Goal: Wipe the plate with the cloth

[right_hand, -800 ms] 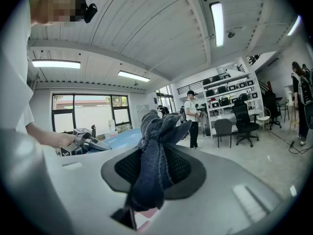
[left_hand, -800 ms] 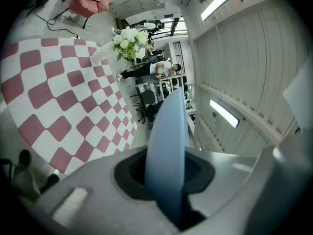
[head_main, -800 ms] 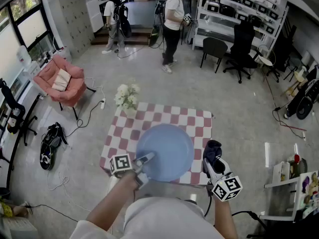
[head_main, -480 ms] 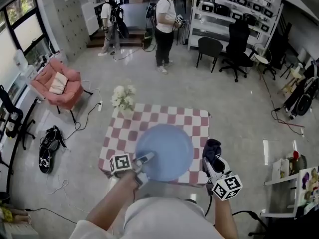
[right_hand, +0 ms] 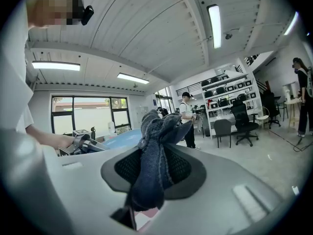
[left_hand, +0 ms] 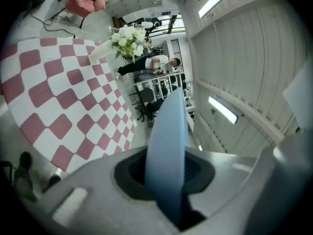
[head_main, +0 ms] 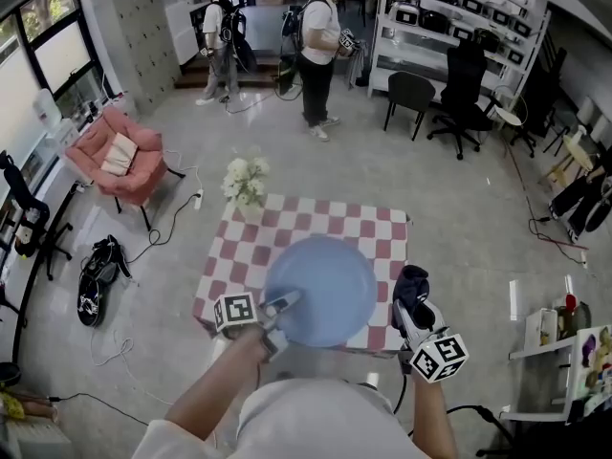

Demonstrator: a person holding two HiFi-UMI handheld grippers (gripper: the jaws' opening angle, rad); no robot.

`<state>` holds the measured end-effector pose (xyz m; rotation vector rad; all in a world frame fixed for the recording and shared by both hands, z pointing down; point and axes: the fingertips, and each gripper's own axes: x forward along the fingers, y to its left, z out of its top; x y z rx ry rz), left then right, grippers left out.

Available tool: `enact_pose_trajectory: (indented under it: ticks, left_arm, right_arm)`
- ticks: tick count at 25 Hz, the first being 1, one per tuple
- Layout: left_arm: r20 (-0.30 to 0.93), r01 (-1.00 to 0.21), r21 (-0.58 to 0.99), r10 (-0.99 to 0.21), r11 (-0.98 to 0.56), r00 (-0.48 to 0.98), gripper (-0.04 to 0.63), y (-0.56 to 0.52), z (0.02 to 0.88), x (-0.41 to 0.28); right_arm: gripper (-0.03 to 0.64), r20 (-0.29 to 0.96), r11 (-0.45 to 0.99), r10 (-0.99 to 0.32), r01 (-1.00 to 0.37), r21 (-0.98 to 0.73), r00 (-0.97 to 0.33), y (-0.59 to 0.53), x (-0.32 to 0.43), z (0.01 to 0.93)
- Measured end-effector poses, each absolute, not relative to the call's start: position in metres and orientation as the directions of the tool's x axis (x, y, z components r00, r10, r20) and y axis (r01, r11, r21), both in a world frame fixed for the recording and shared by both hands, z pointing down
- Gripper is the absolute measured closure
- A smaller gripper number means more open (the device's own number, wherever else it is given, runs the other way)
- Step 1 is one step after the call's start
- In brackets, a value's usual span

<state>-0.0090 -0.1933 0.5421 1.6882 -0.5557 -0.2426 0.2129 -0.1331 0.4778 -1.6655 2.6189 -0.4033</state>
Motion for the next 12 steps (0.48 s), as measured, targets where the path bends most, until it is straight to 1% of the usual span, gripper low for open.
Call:
enact_pose_trajectory:
  ticks: [12]
  left_arm:
    - [0.158, -0.241, 0.965, -0.503, -0.104, 0.85, 0.52, -0.179, 0.552, -0.018]
  right_arm:
    - [0.502, 0.154, 0.461, -0.858, -0.866, -0.191, -0.491, -0.129, 0.183, 0.476]
